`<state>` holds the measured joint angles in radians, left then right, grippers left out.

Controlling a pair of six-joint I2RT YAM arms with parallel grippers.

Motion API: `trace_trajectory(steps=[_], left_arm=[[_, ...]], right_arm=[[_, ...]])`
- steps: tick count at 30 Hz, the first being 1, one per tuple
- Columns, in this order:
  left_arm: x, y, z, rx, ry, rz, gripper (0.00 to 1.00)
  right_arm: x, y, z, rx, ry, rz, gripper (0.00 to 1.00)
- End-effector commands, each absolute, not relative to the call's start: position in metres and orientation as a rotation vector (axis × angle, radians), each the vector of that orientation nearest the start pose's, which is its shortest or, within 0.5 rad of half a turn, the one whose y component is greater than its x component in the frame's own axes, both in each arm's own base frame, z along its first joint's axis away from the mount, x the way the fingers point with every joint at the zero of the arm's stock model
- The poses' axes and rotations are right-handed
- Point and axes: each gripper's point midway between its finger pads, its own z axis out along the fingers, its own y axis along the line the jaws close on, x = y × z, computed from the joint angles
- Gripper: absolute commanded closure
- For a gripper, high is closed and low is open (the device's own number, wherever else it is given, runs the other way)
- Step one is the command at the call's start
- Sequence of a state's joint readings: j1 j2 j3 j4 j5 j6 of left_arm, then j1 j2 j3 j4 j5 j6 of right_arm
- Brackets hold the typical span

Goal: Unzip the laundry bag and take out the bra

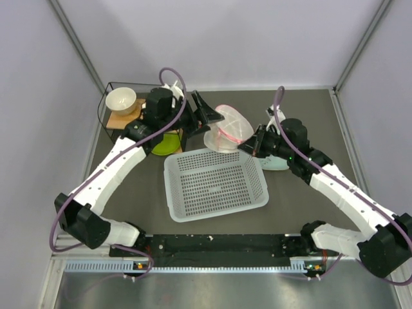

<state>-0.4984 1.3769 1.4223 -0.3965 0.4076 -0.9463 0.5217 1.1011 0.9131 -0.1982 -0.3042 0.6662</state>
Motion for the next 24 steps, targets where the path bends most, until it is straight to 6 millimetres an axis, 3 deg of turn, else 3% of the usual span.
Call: trace_trajectory(steps=[1,6,8,12,15,16,18,20,21,22,24], left_arm=[[0.306,-0.297,0.333,-0.223,2.151,-1.391,0.13],[0.317,-0.313,0.313,-0.228,2.198,-1.396,0.15],[0.32,-0.321,0.317,-0.199,2.184,-1.382,0.15],[0.327,-0.336,0.305,-0.169,2.224,-1.385,0.25],[0.329,-0.339,0.303,-0.155,2.227,-1.381,0.63],[0.331,-0.337,0.307,-0.154,2.21,-1.371,0.98],[0.332,-0.331,0.32,-0.136,2.173,-1.357,1.0],[0.334,-0.325,0.335,-0.095,2.126,-1.326,1.0],[0.334,-0.324,0.346,-0.075,2.111,-1.325,1.0],[0.333,-0.325,0.351,-0.049,2.108,-1.335,1.0],[0.335,-0.327,0.362,-0.001,2.096,-1.342,1.0]], right_arm=[[0.275,0.255,0.278,-0.096,1.997,1.113,1.0],[0.274,0.255,0.279,-0.092,1.994,1.117,1.0],[0.272,0.254,0.279,-0.095,1.995,1.114,1.0],[0.271,0.254,0.276,-0.097,2.001,1.114,1.0],[0.27,0.249,0.277,-0.093,1.998,1.094,1.0],[0.269,0.246,0.275,-0.109,1.998,1.073,1.0],[0.268,0.228,0.276,-0.112,1.993,1.063,1.0],[0.267,0.207,0.259,-0.102,2.005,1.054,1.0],[0.273,0.185,0.258,-0.057,1.987,1.036,1.0],[0.273,0.176,0.244,-0.046,2.009,1.017,1.0],[0.273,0.163,0.237,-0.006,2.028,0.997,1.0]])
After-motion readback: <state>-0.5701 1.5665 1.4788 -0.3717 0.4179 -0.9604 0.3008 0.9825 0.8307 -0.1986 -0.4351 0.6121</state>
